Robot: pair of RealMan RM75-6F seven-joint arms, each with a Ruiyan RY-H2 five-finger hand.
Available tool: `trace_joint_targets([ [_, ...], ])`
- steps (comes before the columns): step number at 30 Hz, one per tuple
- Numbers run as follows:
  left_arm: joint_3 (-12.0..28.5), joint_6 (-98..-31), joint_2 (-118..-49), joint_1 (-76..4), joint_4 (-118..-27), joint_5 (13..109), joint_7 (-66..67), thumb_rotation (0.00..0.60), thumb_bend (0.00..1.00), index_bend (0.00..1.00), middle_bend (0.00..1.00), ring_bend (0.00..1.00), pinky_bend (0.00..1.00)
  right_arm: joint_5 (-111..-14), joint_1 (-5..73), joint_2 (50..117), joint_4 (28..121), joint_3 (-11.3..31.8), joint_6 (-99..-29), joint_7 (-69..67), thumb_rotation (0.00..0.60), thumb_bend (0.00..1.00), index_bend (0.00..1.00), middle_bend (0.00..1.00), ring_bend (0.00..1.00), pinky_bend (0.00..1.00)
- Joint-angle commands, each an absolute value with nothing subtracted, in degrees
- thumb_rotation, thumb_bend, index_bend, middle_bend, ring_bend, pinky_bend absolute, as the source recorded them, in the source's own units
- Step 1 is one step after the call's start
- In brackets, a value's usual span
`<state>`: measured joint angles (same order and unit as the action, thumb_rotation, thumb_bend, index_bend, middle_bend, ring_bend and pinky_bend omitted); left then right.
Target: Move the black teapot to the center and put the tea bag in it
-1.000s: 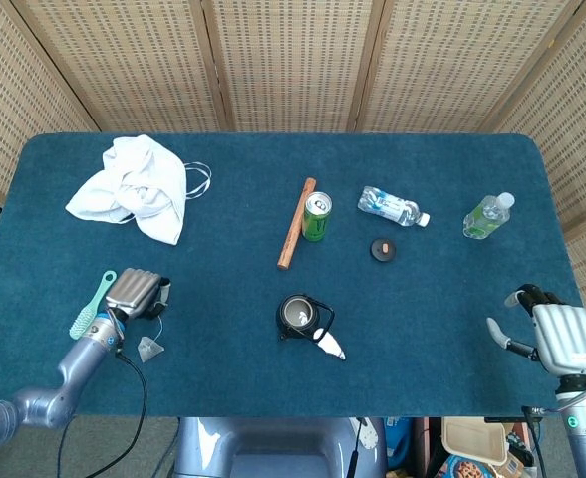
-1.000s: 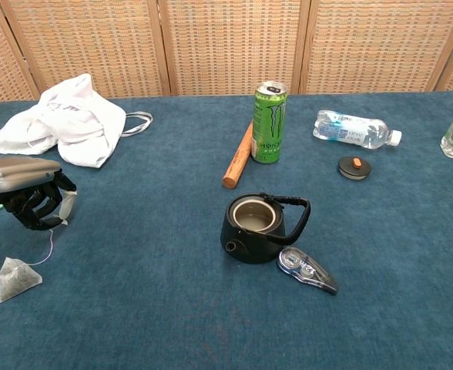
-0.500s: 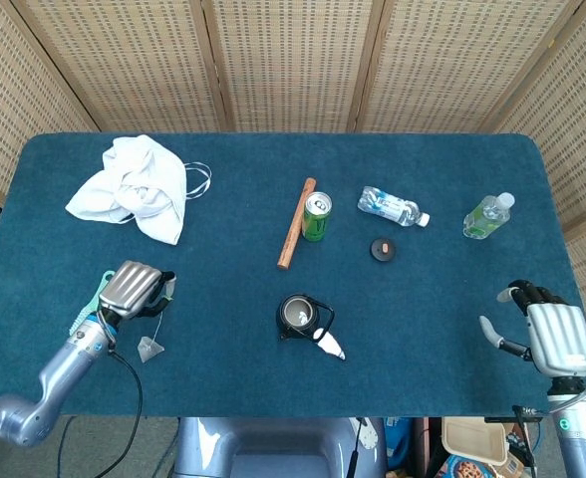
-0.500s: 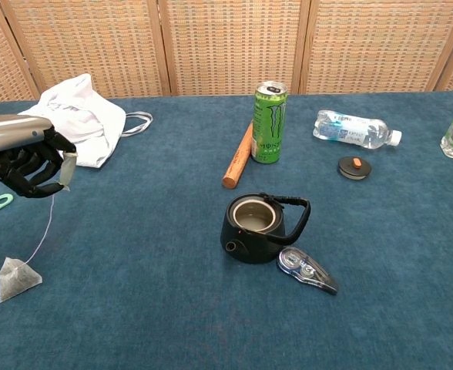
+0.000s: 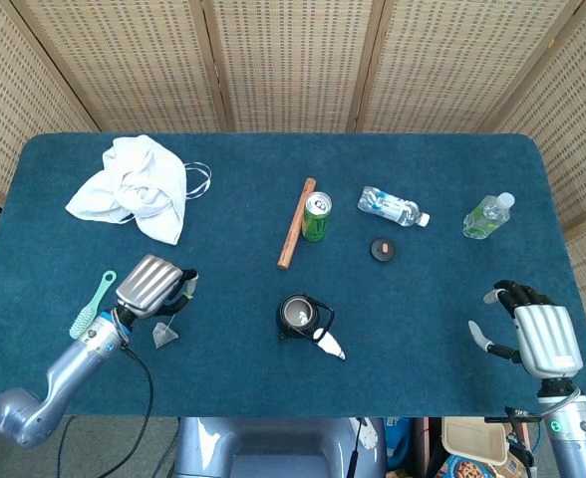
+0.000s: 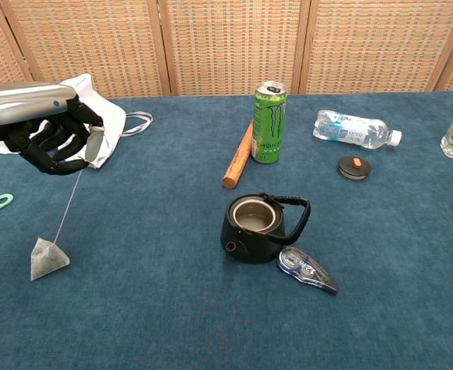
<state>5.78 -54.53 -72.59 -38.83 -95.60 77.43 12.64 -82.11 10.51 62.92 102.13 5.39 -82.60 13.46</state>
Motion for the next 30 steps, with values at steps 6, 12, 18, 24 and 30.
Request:
trace_joint_targets([
  [6,6.6,-53.4,-73.4,-40.9,-97.1,77.8,15.2,0.600,0.51,0.65,0.76,0.75,0.74,-83.1,10.5,63.2,102.1,5.1,-82.4,13.4,0.212,0.50,0.43,0.37,0.35,0.51],
  [12,8.0,-53.9,-74.0,-42.3,-99.3,77.5,16.7,0.600,0.51,0.65,0.76,0.75,0.74,-83.6,10.4,63.2,102.4,4.9,-82.3,13.6,0.210,0.50,0.43,0.37,0.35,0.51],
  [18,10.6,-54.9,-74.0,-43.7,-101.8,76.6,16.3,0.600,0.51,0.65,0.76,0.75,0.74,-83.5,10.4,63.3,102.2,4.9,-81.9,13.2,0.213,0.50,0.43,0.37,0.35,0.51],
  [24,12.8,-54.7,-74.2,-45.5,-103.4,74.6,16.1,0.600,0.51,0.65,0.76,0.75,0.74,-83.3,10.5,63.3,101.8,5.1,-81.5,12.8,0.216,0.50,0.43,0.37,0.35,0.51],
  [30,15.0,-54.2,-75.7,-47.9,-103.7,71.6,17.1,0.600,0.51,0.65,0.76,0.75,0.74,-82.9,10.6,63.2,101.5,5.3,-81.1,12.5,0.224,0.50,0.43,0.37,0.35,0.51],
])
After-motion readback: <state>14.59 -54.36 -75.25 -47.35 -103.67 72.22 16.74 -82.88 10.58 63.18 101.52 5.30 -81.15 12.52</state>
